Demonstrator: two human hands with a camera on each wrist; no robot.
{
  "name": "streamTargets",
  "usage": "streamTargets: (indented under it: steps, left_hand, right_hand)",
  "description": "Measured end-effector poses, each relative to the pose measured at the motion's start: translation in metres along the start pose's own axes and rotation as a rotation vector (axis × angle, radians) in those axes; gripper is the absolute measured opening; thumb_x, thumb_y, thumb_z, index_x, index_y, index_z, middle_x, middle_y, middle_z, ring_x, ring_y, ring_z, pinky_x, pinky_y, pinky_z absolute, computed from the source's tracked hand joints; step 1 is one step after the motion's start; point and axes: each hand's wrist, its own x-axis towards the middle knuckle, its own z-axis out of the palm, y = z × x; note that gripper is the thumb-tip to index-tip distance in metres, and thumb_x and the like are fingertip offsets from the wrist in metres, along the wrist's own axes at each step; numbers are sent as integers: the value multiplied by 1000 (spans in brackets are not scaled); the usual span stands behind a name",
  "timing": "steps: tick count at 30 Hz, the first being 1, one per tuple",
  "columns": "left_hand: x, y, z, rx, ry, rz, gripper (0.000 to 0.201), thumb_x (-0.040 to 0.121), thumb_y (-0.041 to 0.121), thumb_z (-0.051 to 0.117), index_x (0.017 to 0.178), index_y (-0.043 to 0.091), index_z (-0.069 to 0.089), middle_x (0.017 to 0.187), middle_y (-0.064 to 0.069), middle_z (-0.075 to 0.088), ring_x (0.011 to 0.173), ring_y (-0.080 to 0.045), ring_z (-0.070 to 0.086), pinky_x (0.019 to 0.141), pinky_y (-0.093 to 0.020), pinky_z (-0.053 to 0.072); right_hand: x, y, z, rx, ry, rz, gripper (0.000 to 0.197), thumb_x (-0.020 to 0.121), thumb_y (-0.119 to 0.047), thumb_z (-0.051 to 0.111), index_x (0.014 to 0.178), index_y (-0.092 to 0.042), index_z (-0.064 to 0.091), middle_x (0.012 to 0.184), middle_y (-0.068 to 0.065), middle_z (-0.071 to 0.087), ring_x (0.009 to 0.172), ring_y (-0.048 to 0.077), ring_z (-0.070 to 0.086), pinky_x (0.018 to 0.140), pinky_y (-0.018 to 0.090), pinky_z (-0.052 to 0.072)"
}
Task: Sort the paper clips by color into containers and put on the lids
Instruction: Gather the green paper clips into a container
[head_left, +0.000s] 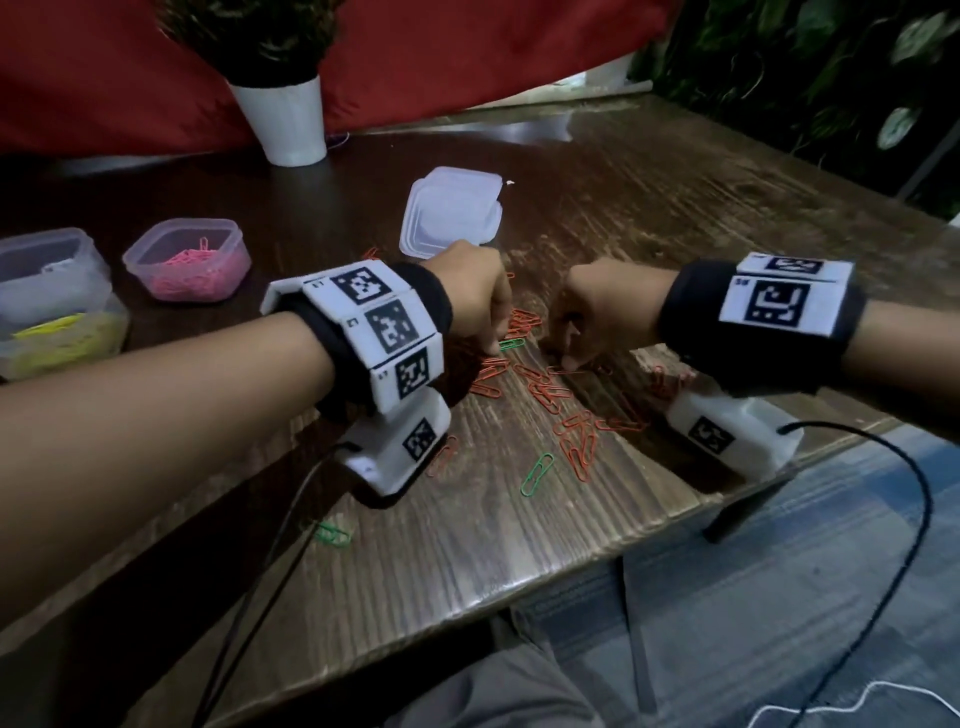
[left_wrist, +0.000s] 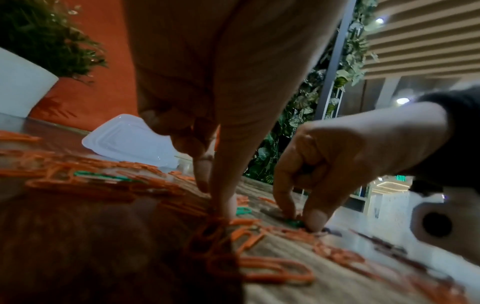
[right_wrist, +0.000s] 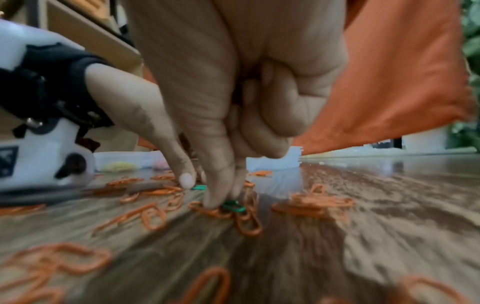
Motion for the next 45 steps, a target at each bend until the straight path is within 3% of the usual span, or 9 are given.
streamTargets:
  steps: [9,14,18,26,33,37,39,41,45]
  left_hand:
    - [-3,-6,-4,-90,-112,-110,14,84,20,68,92,8,67,87,0,60,82,-11,51,64,-20,39]
    - [-34,-10,-22,-190,-12,-162,6,81,12,68,86,8,67,67,1,59,47,-4,48,40,-9,36]
    - [-74,-15,-25,-316,101,-190,12,78,4,69,86,9,63,69,-3,63,40,-5,50,43,-14,40]
    - [-164,-26,-9,-636,355,-311,26,85,-5,57,74,19,61,46,6,55,38,-2,44,36,-10,35]
    - [-218,-32,20,-883,548,-511,22,84,-4,59,73,16,60,47,5,57,40,2,50,37,-7,37]
    - [-226,-31,26,-920,671,-516,19,84,2,62,73,18,59,64,-3,52,45,2,52,40,-8,40]
    - [-233,-40,20,-928,756,-541,19,83,4,64,72,19,58,65,-2,52,47,2,51,43,-10,41]
    - [-242,-56,13,-861,808,-575,17,83,6,65,73,18,59,66,-4,51,43,2,48,40,-10,39]
    - [-245,-86,1,-567,809,-632,2,81,8,68,80,8,66,68,-4,57,47,5,49,44,-6,36]
  right_hand:
    - [-4,9,-2,451,-109,98,17,84,-14,66,71,-14,55,61,-1,45,54,12,38,44,19,32]
    - [-17,7,-3,739,-43,122,25,93,-6,45,68,-11,44,59,5,40,46,14,30,32,15,24]
    - [-43,-9,2,947,-28,50,25,92,4,36,78,-17,40,59,5,48,38,9,32,33,13,21]
    - [-86,-48,43,45,112,-166,15,93,-33,49,100,-20,54,72,-3,47,76,23,50,67,30,36]
    - [-78,-49,45,222,43,-153,12,82,-29,67,81,-21,59,66,-9,52,63,9,48,62,24,38]
    - [-69,-51,40,277,-110,-94,15,90,-27,56,78,-19,53,71,-6,51,69,13,50,64,26,40]
    - [-61,-62,27,469,-78,-88,20,95,-20,46,75,-18,46,67,-2,46,57,12,43,51,23,37]
    - [-44,-86,8,672,-36,-134,26,95,-11,38,69,-13,41,59,4,39,40,9,33,35,17,27]
    - [-3,-160,-26,699,-146,-270,28,91,-8,35,64,-9,40,55,10,37,35,13,27,34,12,18]
